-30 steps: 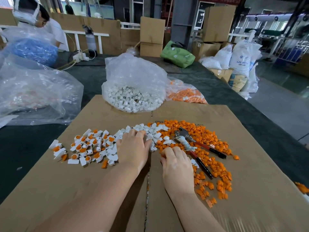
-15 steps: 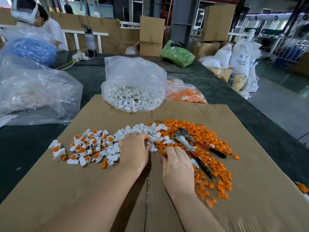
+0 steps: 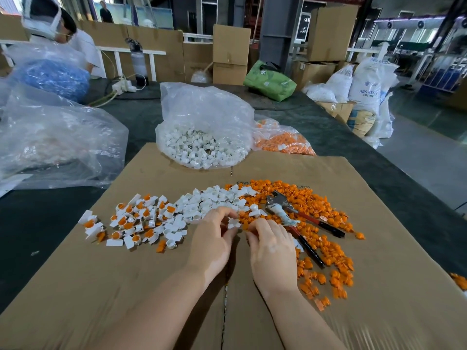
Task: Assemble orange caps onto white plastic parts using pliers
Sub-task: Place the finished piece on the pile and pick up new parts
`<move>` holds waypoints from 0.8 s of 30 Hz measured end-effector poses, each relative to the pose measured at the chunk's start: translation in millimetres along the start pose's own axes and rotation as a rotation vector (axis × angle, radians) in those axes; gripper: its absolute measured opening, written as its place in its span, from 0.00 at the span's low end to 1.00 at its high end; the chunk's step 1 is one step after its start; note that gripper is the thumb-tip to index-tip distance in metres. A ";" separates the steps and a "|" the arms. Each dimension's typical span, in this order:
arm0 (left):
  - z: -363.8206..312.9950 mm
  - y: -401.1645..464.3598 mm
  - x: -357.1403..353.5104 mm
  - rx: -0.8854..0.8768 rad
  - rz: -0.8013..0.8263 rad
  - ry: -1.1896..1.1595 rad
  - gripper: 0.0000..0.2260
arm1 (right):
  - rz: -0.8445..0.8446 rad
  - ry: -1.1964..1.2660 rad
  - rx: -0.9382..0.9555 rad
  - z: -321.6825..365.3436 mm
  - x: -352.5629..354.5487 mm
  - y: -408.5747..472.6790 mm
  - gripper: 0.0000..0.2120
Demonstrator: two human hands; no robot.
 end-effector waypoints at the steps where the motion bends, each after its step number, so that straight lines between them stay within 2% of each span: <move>1: 0.3 -1.7 -0.7 0.023 0.007 -0.041 0.07 | -0.003 0.004 -0.005 -0.2 0.1 0.0 0.04; 4: 1.1 -5.4 -2.3 0.039 -0.004 -0.087 0.08 | -0.037 0.011 -0.010 -1.1 1.2 0.3 0.04; 10: 4.6 -5.8 -1.9 -0.026 -0.029 -0.020 0.07 | -0.076 0.088 -0.013 -0.6 4.9 0.8 0.05; 15: 5.8 -6.9 -1.6 0.047 0.006 -0.088 0.08 | -0.056 0.202 -0.115 -3.5 5.4 -0.3 0.03; 19: 8.0 -6.4 -1.5 0.064 0.016 -0.073 0.05 | -0.024 0.228 -0.124 -4.0 5.1 -0.3 0.02; 21: 11.0 -5.5 -1.4 0.076 0.020 -0.076 0.08 | -0.031 0.238 -0.121 -4.5 5.1 0.6 0.02; 24: 12.0 -4.3 -1.1 0.071 0.029 -0.073 0.04 | -0.055 0.256 -0.108 -4.1 5.7 0.9 0.01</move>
Point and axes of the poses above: each hand's wrist, its own y-axis towards the middle knuckle, its own x-axis out of the back of the hand, z = x × y, the point moved 1 cm from there along y, towards the middle knuckle, and after that the axes turned 12 degrees about x, right-handed, at the moved point
